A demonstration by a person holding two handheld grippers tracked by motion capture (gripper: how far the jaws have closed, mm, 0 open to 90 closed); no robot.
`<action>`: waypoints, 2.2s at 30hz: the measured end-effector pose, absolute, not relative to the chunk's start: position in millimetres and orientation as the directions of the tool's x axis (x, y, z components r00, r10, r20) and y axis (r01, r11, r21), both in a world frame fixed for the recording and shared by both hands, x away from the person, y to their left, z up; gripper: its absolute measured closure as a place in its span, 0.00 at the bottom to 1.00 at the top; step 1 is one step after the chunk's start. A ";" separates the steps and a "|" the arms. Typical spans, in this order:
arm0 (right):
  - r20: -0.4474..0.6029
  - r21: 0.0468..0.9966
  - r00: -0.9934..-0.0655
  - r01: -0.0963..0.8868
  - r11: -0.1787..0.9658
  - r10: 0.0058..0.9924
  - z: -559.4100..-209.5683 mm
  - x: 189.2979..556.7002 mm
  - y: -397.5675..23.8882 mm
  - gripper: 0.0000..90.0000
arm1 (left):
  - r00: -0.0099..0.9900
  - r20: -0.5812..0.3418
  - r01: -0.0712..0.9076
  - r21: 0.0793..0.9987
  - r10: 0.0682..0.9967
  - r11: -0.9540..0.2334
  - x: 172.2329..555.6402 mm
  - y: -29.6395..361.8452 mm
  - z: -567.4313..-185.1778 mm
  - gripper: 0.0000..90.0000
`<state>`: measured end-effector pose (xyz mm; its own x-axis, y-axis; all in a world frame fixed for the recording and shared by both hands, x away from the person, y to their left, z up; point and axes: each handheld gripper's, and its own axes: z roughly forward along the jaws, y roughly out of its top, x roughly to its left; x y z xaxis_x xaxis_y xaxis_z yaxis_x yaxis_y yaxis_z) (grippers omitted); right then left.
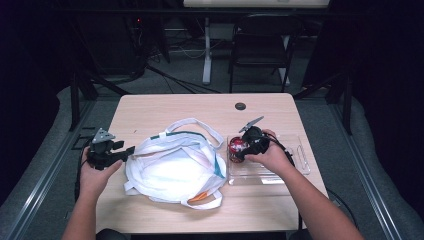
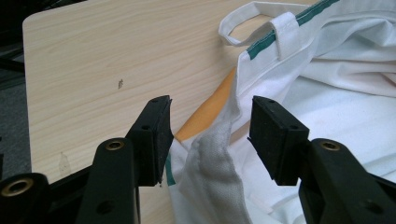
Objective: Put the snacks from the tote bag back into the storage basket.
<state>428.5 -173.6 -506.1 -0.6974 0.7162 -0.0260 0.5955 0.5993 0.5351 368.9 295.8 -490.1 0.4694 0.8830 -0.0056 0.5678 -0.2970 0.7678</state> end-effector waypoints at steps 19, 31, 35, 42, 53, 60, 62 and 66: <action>-0.032 0.557 -0.695 0.585 0.590 0.718 -487.1 413.2 -178.7 0.34 | 0.468 -0.006 0.568 0.768 0.884 -0.296 368.7 295.7 -489.9 0.54; -0.050 0.564 -0.717 0.554 0.612 0.696 -473.5 404.0 -170.1 0.36 | 0.469 -0.006 0.567 0.769 0.883 -0.296 368.7 295.7 -489.9 0.54; -0.059 0.562 -0.723 0.546 0.622 0.688 -470.2 399.8 -166.0 0.37 | 0.469 -0.006 0.568 0.768 0.883 -0.296 368.8 295.7 -490.0 0.54; -0.060 0.575 -0.738 0.525 0.627 0.673 -462.3 389.8 -159.9 0.40 | 0.470 -0.005 0.567 0.768 0.883 -0.298 368.8 295.5 -490.0 0.54; -0.067 0.595 -0.771 0.479 0.646 0.633 -450.6 361.8 -150.5 0.54 | 0.470 -0.006 0.567 0.768 0.883 -0.296 368.7 295.5 -490.1 0.54; -0.047 0.623 -0.786 0.459 0.634 0.616 -446.5 343.0 -148.0 0.64 | 0.467 -0.006 0.568 0.769 0.884 -0.295 368.5 295.3 -490.1 0.54; -0.043 0.630 -0.787 0.456 0.628 0.615 -447.4 339.0 -147.7 0.67 | 0.468 -0.005 0.567 0.769 0.884 -0.295 368.5 295.2 -490.1 0.54; -0.033 0.636 -0.793 0.453 0.624 0.608 -451.6 330.7 -147.9 0.72 | 0.466 -0.007 0.567 0.770 0.885 -0.292 368.3 295.8 -489.9 0.54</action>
<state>330.7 -147.9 -451.6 -0.7931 0.6082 -0.0325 0.4528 0.6245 0.6364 368.3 295.8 -489.9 0.4662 0.8847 -0.0071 0.5668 -0.2925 0.7702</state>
